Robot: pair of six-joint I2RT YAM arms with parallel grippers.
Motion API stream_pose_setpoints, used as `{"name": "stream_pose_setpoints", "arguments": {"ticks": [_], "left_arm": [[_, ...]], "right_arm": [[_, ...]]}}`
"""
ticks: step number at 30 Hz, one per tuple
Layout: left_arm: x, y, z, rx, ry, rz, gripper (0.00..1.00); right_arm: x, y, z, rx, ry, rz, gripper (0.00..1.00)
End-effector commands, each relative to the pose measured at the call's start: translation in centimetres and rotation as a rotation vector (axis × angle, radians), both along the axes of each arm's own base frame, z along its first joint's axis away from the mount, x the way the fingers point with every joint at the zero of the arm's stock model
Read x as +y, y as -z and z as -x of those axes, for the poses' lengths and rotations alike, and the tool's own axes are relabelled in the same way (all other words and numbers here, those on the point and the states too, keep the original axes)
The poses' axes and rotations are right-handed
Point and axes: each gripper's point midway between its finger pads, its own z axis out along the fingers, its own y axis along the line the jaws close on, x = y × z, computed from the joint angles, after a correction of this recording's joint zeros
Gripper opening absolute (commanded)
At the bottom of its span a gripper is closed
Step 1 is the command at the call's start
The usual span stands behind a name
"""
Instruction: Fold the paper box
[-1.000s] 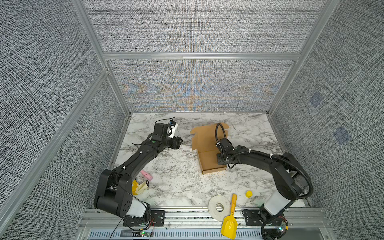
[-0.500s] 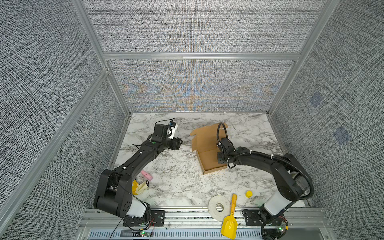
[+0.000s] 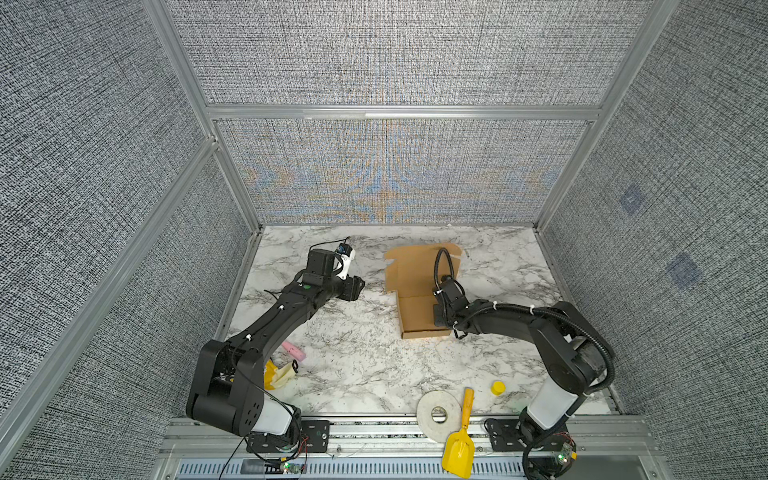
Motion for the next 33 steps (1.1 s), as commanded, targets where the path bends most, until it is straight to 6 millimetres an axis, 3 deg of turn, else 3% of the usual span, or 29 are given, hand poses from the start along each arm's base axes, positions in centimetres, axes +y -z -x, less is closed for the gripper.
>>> {"name": "stream_pose_setpoints", "arguments": {"ticks": [1,7,11,16,20,29,33], "left_arm": [[-0.1,-0.1,-0.1,-0.014,0.009,0.007,0.64],[-0.2,-0.2,-0.1,-0.015,0.015,0.012,0.64],[-0.1,-0.4,-0.2,-0.014,0.008,0.011,0.64],[0.1,0.1,-0.2,-0.015,0.006,0.004,0.65],[0.0,-0.2,-0.1,-0.011,0.011,0.014,0.65],[0.0,0.1,-0.1,-0.009,0.008,0.016,0.65],[0.0,-0.1,-0.1,-0.009,0.005,0.017,0.65]], "right_arm": [[-0.2,-0.1,-0.1,-0.015,-0.004,0.009,0.0],[0.0,-1.3,0.3,-0.023,-0.011,-0.021,0.03],[0.3,-3.3,-0.2,-0.068,0.001,-0.062,0.37],[-0.2,-5.0,-1.1,-0.17,0.032,-0.114,0.52],[-0.6,-5.0,-1.6,-0.197,0.061,-0.146,0.52],[-0.1,-2.3,-2.7,-0.19,0.071,-0.138,0.51],[-0.2,-1.6,-3.4,-0.196,0.084,-0.111,0.46]]}}
